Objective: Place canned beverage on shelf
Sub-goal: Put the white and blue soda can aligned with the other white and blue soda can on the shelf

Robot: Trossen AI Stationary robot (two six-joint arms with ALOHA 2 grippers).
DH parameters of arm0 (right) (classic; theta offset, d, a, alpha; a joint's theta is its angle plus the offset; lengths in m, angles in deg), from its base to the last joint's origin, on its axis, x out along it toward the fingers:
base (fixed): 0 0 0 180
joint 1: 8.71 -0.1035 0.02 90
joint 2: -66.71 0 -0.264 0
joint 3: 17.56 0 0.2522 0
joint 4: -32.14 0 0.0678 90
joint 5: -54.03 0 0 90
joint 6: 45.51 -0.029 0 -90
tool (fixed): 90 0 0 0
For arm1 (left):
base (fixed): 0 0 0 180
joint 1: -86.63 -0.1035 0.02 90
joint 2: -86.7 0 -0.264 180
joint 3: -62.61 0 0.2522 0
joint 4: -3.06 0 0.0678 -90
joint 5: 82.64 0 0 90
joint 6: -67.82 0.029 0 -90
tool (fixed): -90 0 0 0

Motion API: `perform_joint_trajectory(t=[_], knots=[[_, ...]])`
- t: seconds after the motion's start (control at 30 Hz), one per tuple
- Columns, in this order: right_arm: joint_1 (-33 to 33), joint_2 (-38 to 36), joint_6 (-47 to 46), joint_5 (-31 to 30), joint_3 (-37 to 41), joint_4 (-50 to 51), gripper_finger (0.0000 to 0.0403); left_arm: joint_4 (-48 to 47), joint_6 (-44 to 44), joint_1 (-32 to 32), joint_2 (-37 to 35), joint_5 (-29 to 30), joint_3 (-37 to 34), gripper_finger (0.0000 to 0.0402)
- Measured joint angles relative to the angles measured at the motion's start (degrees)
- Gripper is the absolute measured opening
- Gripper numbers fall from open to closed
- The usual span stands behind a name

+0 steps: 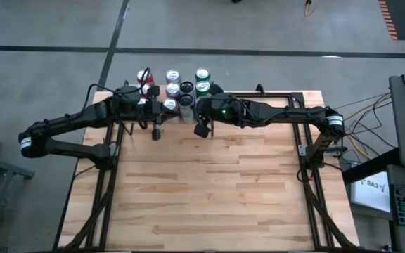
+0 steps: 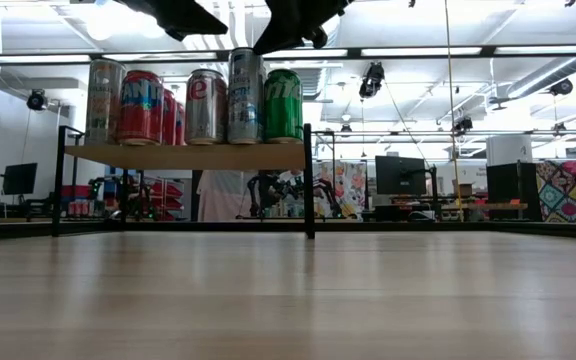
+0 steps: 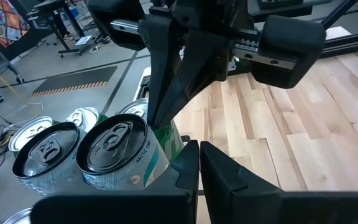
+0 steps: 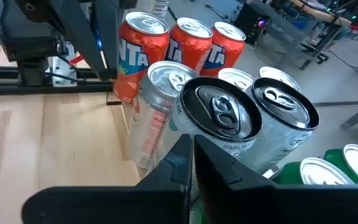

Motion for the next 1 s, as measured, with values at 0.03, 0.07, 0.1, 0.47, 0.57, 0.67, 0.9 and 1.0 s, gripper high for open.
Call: perform_joint_trajectory(t=[0.03, 0.07, 0.1, 0.47, 0.57, 0.67, 0.9, 1.0], knots=[[0.02, 0.00, 0.19, -0.13, 0.00, 0.08, 0.0009, 0.00, 0.00, 0.00, 0.00, 0.00, 0.00, 0.0000], [0.01, 0.00, 0.26, -0.34, 0.00, 0.13, 0.0009, 0.02, 0.00, 0.00, 0.00, 0.00, 0.00, 0.0000], [0.00, 0.00, 0.32, -0.45, 0.00, 0.12, 0.0009, 0.00, 0.00, 0.00, 0.00, 0.02, 0.00, 0.0000], [0.11, -0.15, 1.42, -3.36, -0.02, 0.44, 0.0009, -0.37, 0.07, 0.01, 0.00, 2.94, 0.00, 0.0000], [-0.02, -0.38, 0.99, -2.07, -0.02, 0.65, 0.0009, -1.67, 0.06, -0.02, 0.00, 6.37, 0.00, 0.0000], [-0.02, -0.42, 0.20, 2.26, -0.04, 0.61, 0.0009, -1.86, 0.07, -0.01, 0.02, 6.56, -0.02, 0.0000], [0.00, 0.26, -0.63, 4.67, -0.04, 0.00, 0.0009, -1.84, 0.07, 0.00, 0.02, 6.54, -0.02, 0.0000], [0.29, 0.26, -0.40, 4.65, -0.04, -0.51, 0.0009, -1.86, 0.07, 0.00, 0.02, 6.51, -0.02, 0.0000]])
